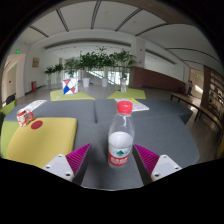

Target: Pour water

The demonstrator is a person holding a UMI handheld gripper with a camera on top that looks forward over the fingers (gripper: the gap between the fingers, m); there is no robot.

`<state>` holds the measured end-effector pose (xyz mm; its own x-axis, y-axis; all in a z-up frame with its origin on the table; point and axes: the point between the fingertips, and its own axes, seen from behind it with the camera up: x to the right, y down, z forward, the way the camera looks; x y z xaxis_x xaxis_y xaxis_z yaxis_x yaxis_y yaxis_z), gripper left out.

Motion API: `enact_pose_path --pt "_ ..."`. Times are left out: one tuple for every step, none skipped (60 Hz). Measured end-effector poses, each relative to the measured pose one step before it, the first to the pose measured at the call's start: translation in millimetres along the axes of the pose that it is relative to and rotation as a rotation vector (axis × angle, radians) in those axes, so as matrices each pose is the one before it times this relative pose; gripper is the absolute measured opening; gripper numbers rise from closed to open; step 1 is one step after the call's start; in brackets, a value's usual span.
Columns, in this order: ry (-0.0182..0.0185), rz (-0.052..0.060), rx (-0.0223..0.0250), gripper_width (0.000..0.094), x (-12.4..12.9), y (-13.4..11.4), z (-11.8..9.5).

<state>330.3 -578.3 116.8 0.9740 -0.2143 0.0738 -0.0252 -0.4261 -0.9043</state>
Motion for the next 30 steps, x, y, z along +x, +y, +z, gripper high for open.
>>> enact_pose_path --pt "0.00355 0.0035 0.00463 0.0832 2.93 0.68 6.25" --pt "0.00355 0.0024 0.00577 0.0835 2.54 0.47 6.27" --pt "0.00313 0.0018 0.00595 0.0834 2.16 0.40 5.67" --pt "0.00222 0.0004 0.00540 0.0833 3.55 1.56 2.93" --pt "0.00135 0.0001 0.00555 0.0834 1.14 0.68 4.61" --pt "0.00120 -0.0003 0.00622 0.0830 2.23 0.07 3.29" --pt "0.00124 0.0001 0.00762 0.0827 1.96 -0.68 4.49" --pt "0.00077 0.0002 0.00802 0.0822 1.39 -0.21 4.14" --pt "-0.00091 0.0011 0.00793 0.0814 0.42 -0.90 4.30" --pt "-0.00214 0.0013 0.00819 0.0803 2.65 -2.77 11.07" --pt "-0.00037 0.0017 0.00822 0.0791 -2.01 1.28 -0.22" --pt "-0.00206 0.0013 0.00783 0.0776 0.54 0.21 3.76" --pt "-0.00168 0.0007 0.00696 0.0749 -0.31 0.00 3.36" --pt "-0.00051 0.0002 0.00662 0.0697 0.18 0.04 2.93" --pt "0.00194 0.0007 0.00687 0.0645 0.77 -0.05 2.91" --pt "0.00304 0.0008 0.00749 0.0594 0.83 -0.32 2.21" --pt "0.00266 0.0013 0.00687 0.0542 2.88 -1.84 0.60" --pt "0.00151 0.0039 0.00874 0.0519 -1.90 -0.97 4.01" --pt "-0.00204 0.0043 0.00964 0.0517 0.51 -1.29 1.20" --pt "-0.00078 0.0030 0.00833 0.0524 0.50 -1.09 1.00" --pt "0.00136 0.0011 0.00512 0.0485 0.91 -0.63 0.67" --pt "0.00338 0.0024 0.00390 0.0478 0.88 -0.68 0.32" --pt "0.00385 0.0035 0.00384 0.0462 0.78 -0.70 0.28" --pt "0.00556 0.0034 0.00294 0.0435 0.87 -0.64 0.25" --pt "0.00758 0.0036 0.00355 0.0414 -0.12 -0.06 -1.66" --pt "0.00720 0.0013 0.00173 0.0404 0.15 0.15 0.09" --pt "0.00502 -0.0013 0.00140 0.0375 -0.15 -0.72 1.19" --pt "0.00506 -0.0034 0.00061 0.0367 -0.08 -0.04 -0.32" --pt "0.00366 -0.0040 -0.00022 0.0366 -0.32 -0.33 -0.19" --pt "0.00337 -0.0051 -0.00121 0.0367 -0.12 -0.27 -0.20"
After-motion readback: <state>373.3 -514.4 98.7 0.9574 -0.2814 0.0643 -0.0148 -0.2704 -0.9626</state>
